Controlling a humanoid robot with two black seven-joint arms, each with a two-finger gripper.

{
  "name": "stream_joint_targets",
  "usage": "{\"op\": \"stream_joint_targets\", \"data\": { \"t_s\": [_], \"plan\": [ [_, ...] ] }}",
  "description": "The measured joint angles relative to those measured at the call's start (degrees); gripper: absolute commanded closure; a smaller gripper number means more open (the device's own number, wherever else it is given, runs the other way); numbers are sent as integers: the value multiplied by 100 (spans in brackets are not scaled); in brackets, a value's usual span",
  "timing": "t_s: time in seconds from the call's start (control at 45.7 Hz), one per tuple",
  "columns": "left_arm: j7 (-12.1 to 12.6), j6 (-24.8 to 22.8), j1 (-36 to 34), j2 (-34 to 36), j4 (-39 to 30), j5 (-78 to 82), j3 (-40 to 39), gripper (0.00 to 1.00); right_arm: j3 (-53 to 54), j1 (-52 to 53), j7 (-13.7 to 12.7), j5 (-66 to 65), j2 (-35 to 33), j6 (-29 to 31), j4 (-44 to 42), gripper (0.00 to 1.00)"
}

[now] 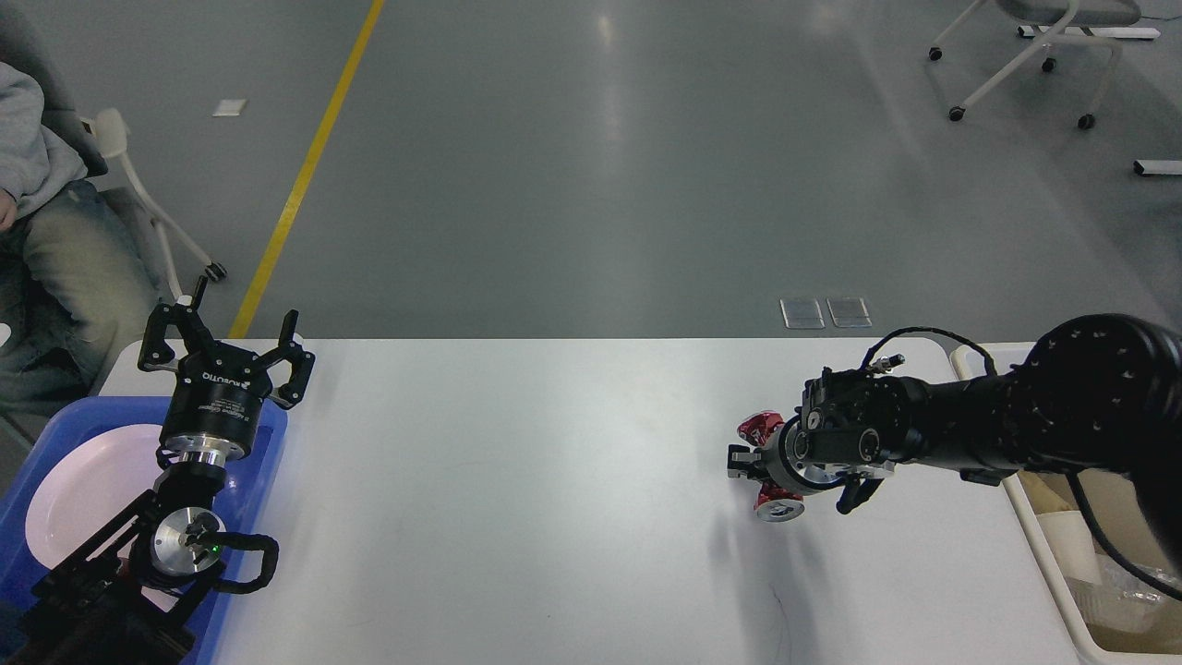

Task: Tidy desktop
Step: 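Lift the red can and carry it over the white bin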

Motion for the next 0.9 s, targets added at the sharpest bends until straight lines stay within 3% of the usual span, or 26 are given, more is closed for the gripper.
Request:
{"op": "stream_joint_targets", "data": {
  "t_s": [0.438, 0.635, 0.897],
  "plan": [
    [0, 0, 0, 1, 0, 0, 0, 4, -1000, 2890, 62, 317, -1123, 1266, 2408, 100],
    [0, 0, 0, 1, 0, 0, 0, 4, -1904, 4485, 99, 859, -1289, 2295, 3042, 100],
    [0, 0, 0, 1, 0, 0, 0, 4, -2224, 6365, 99, 930, -1823, 4027, 3700, 100]
  ]
}}
